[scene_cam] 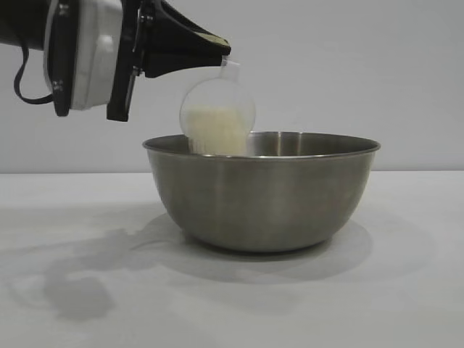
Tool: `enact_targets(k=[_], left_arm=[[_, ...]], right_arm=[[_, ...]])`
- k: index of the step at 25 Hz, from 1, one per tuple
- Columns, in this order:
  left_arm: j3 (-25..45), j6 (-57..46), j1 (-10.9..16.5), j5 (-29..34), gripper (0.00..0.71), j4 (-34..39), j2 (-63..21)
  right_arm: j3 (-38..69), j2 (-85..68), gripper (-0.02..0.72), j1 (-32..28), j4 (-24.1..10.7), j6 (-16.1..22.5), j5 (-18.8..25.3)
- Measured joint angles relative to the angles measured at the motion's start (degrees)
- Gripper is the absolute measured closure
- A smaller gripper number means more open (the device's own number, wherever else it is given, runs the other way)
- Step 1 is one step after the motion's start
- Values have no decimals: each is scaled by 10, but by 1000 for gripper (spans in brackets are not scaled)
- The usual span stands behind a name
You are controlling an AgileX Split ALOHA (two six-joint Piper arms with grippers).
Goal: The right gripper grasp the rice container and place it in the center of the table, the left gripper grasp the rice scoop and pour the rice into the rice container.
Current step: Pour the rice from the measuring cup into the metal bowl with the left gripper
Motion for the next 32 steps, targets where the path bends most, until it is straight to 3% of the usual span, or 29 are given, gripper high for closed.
enact_targets(k=[12, 32], left_arm=[[0, 13, -5, 0, 710, -18, 6], [0, -698, -5, 0, 710, -294, 4]], right_arm=[[0, 0, 341, 0, 0, 0, 0], [0, 0, 341, 0, 0, 0, 0]])
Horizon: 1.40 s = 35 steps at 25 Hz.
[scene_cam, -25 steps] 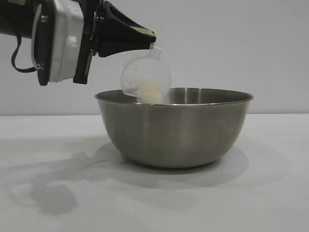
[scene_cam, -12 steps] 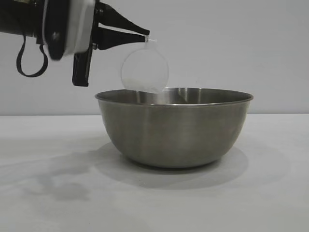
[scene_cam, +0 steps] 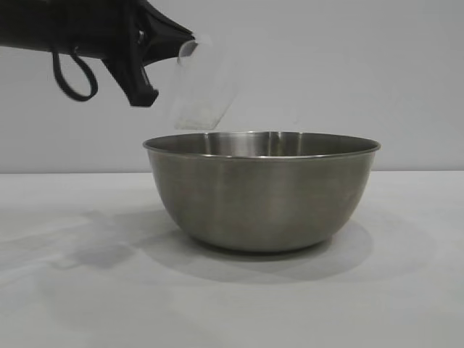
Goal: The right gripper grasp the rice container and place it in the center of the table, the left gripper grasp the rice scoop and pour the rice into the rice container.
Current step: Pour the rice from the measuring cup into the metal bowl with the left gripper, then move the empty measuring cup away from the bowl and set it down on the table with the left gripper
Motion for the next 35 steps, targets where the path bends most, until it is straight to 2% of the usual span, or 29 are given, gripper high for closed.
enact_targets(k=[4, 7, 12, 19, 25, 35], left_arm=[[0, -140, -1, 0, 710, -102, -18], [0, -190, -1, 0, 710, -170, -25], [27, -205, -1, 0, 710, -236, -25], [112, -207, -1, 0, 710, -338, -25], [170, -207, -1, 1, 710, -363, -20], [176, -232, -1, 1, 710, -369, 52]], right_arm=[[0, 0, 341, 0, 0, 0, 0], [0, 0, 341, 0, 0, 0, 0], [0, 0, 341, 0, 0, 0, 0], [0, 0, 341, 0, 0, 0, 0], [0, 0, 341, 0, 0, 0, 0], [0, 0, 341, 0, 0, 0, 0]])
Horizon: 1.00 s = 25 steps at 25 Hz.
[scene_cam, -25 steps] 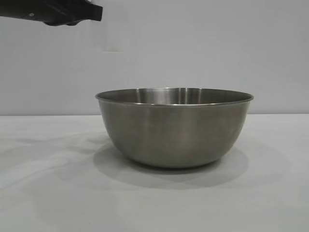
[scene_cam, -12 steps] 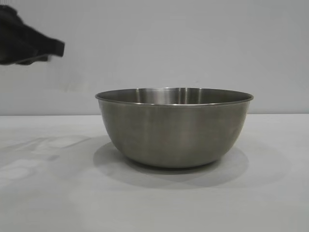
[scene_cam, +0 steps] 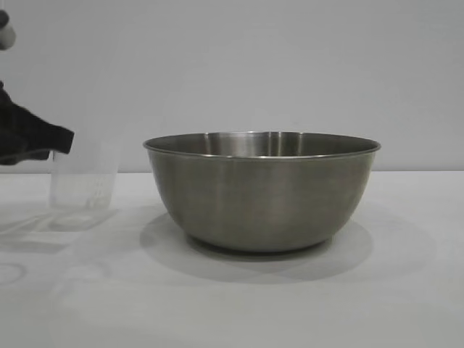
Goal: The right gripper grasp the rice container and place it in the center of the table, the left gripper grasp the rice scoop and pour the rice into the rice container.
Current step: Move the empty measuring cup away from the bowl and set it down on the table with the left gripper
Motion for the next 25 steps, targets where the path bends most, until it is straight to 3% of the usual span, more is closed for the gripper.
enact_targets(k=[11, 15, 18, 21, 23, 25], left_arm=[[57, -26, 0, -1, 710, 2, 16], [65, -36, 0, -1, 577, -25, 16], [65, -49, 0, -1, 585, -89, 16], [68, -59, 0, -1, 560, -98, 16], [68, -73, 11, -1, 560, -67, 16], [69, -106, 46, -1, 560, -25, 16]], right_arm=[[0, 0, 341, 0, 0, 0, 0], [0, 0, 341, 0, 0, 0, 0], [0, 0, 341, 0, 0, 0, 0], [0, 0, 341, 0, 0, 0, 0], [0, 0, 341, 0, 0, 0, 0], [0, 0, 341, 0, 0, 0, 0]])
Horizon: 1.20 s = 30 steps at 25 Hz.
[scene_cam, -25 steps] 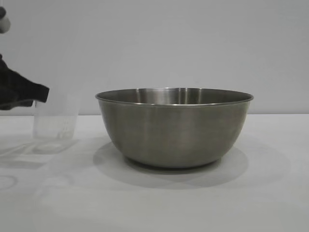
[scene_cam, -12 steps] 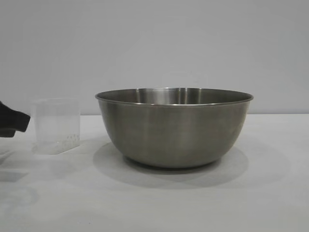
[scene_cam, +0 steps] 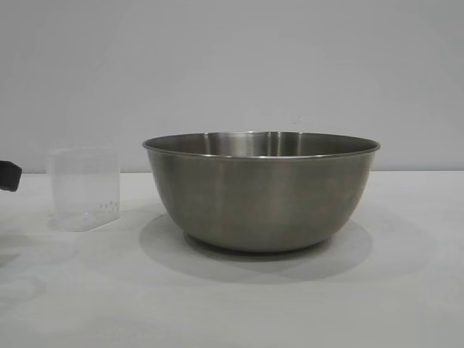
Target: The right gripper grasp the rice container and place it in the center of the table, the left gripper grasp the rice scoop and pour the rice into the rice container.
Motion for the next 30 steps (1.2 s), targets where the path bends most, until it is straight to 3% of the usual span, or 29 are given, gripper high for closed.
enact_targets(k=[6, 8, 15, 24, 30], left_arm=[[0, -45, 139, 0, 560, 152, -6], [1, -45, 164, 0, 560, 180, -20], [4, -13, 170, 16, 560, 220, -152], [8, 14, 168, 272, 560, 235, -458], [12, -14, 168, 523, 560, 281, -681]], right_arm=[[0, 0, 341, 0, 0, 0, 0], [0, 0, 341, 0, 0, 0, 0], [0, 0, 341, 0, 0, 0, 0], [0, 0, 341, 0, 0, 0, 0], [0, 0, 341, 0, 0, 0, 0]])
